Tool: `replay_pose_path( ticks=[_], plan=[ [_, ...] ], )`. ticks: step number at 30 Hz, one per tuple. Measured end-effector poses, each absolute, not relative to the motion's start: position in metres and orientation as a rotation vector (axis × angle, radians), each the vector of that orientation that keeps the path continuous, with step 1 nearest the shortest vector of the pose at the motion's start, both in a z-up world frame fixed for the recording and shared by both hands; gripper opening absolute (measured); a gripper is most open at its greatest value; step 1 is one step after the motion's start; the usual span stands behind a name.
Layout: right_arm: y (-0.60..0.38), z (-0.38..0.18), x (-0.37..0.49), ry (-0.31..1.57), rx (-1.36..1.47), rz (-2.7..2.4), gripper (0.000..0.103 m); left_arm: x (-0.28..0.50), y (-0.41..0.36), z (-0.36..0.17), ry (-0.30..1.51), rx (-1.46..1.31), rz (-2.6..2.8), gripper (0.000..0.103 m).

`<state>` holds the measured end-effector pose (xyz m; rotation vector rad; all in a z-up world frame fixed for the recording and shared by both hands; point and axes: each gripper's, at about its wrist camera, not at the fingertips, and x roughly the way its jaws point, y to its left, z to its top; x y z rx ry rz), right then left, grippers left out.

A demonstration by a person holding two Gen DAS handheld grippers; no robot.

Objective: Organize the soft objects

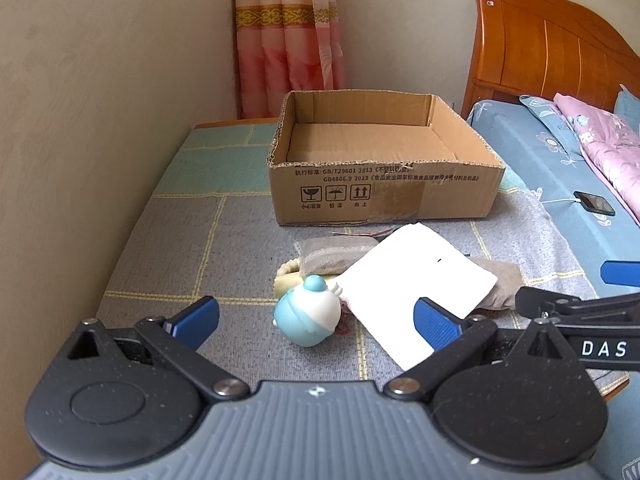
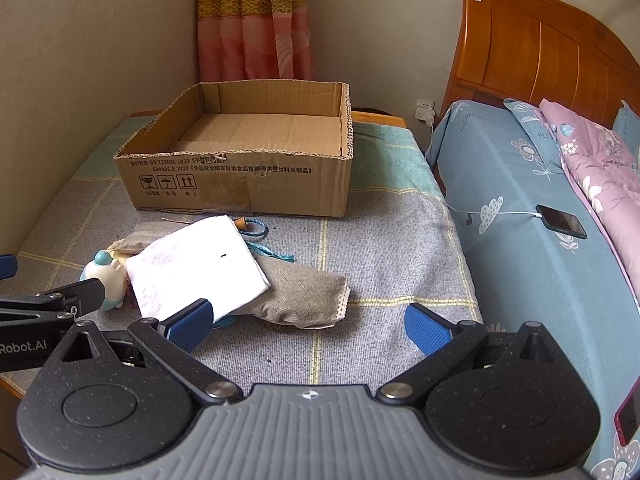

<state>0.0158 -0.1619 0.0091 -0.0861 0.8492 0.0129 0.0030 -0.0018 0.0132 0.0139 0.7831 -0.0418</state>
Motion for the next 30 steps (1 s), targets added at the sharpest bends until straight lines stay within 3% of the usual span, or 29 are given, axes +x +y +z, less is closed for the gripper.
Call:
replay_pose_path(
  ticks=[14, 30],
  plan=[
    [-0.175, -0.012, 0.02, 0.792, -0.136, 0.073, 0.103, 0.017, 0.018, -0.025, 0.823, 0.047, -0.068, 0.102],
    [-0.189, -0.072, 0.035, 0.891, -0.184, 0.131, 0.103, 0.03, 0.036, -0.068, 0.922, 0.008, -0.069, 0.103]
  ],
)
